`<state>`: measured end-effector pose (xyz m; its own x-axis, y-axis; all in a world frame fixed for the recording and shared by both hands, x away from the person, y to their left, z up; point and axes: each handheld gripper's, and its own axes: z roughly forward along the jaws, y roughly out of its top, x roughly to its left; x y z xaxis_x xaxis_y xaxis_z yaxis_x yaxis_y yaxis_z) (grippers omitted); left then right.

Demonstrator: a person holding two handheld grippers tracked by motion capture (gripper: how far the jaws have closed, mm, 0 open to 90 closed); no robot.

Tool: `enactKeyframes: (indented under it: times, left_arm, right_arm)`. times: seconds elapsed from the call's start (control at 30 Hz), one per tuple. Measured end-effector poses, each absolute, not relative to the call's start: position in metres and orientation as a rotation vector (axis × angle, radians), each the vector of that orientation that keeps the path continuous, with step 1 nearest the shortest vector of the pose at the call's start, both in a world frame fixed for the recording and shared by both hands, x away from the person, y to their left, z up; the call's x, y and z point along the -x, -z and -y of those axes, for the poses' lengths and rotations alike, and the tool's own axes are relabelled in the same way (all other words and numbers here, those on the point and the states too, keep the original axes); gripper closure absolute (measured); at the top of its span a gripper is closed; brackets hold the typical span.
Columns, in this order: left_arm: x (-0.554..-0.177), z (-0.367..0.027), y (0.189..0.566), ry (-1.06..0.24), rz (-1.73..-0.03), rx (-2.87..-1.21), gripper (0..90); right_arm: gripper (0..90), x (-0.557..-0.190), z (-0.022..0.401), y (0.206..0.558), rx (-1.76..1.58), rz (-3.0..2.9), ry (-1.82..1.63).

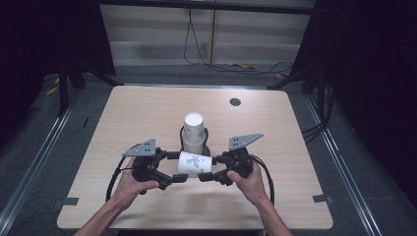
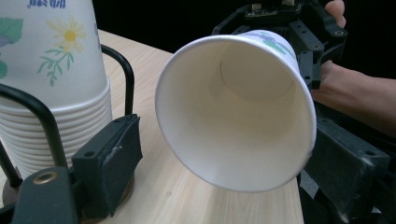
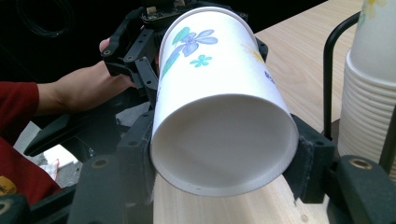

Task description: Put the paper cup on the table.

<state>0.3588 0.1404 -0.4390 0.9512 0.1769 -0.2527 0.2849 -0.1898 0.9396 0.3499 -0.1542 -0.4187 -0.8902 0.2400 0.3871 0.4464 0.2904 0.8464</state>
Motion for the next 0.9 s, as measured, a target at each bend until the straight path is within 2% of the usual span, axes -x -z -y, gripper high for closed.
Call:
enactKeyframes:
  times: [0.5, 0.6, 0.9]
  left_arm:
    - [-0.3588, -0.1369, 0.4403, 0.141, -0.361, -1.732, 15.5]
    - [-0.3579, -0.1365, 0.4397, 0.162, -0.346, -1.713, 20.8]
    - [-0.3581, -0.1334, 0.4403, 0.201, -0.34, -1.709, 20.6]
  right_arm:
    - [36.7, -0.35, 0.1491, 0.4223, 0.629, 2.358, 1.638]
    - [36.6, -0.3499, 0.1484, 0.4229, 0.614, 2.353, 1.641]
    - [36.5, -0.3491, 0.148, 0.4228, 0.591, 2.345, 1.648]
